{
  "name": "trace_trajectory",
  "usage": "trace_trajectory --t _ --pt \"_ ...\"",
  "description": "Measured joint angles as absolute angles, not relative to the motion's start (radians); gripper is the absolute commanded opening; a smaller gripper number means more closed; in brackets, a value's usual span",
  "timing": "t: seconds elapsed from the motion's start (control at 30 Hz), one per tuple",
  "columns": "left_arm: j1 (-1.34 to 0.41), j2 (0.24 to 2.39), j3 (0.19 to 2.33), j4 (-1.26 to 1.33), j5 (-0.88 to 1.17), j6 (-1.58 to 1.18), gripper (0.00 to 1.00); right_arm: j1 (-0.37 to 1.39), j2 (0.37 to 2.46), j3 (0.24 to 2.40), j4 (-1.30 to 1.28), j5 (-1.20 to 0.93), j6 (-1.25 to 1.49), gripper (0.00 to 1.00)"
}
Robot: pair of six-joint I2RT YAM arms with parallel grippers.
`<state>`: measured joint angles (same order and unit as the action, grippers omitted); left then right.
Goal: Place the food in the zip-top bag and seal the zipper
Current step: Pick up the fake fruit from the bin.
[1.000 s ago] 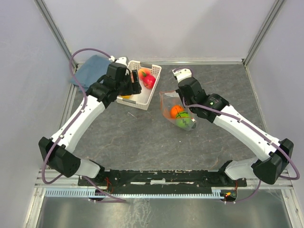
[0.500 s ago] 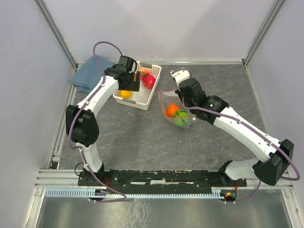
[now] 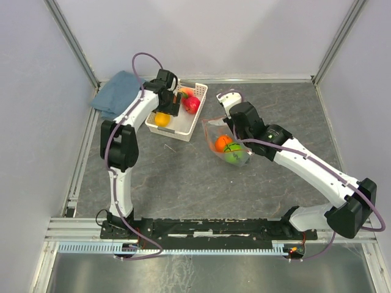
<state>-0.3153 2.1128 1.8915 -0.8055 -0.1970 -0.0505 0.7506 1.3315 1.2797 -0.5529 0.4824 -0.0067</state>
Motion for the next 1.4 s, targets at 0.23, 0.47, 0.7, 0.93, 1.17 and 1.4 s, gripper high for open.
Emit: trace_trajectory --t 0.23,0.47,0.7,0.93,1.17,1.4 --pt "-0.287 2.22 1.929 -0.806 -0.147 -0.018 0.91 0.749 1.332 1.265 -0.543 0.478 -0.017 0.02" --pt "-0.278 2.259 1.934 -0.806 -0.112 -0.01 0.88 0.744 1.332 1.265 -0.538 0.471 -0.021 0.02" --pt "-0.276 2.27 1.938 -0.801 -0.079 -0.011 0.8 0.744 1.332 1.262 -0.534 0.467 -0.024 0.02" --pt "-0.276 2.27 1.938 -0.79 -0.063 -0.011 0.53 0.744 1.332 1.261 -0.534 0.459 -0.023 0.02" --pt "-0.276 2.221 1.875 -0.749 -0.034 -0.015 0.48 0.743 1.332 1.261 -0.534 0.453 -0.023 0.01" --pt "-0.276 2.065 1.769 -0.696 -0.002 -0.065 0.44 0.743 1.332 1.261 -0.534 0.453 -0.023 0.01"
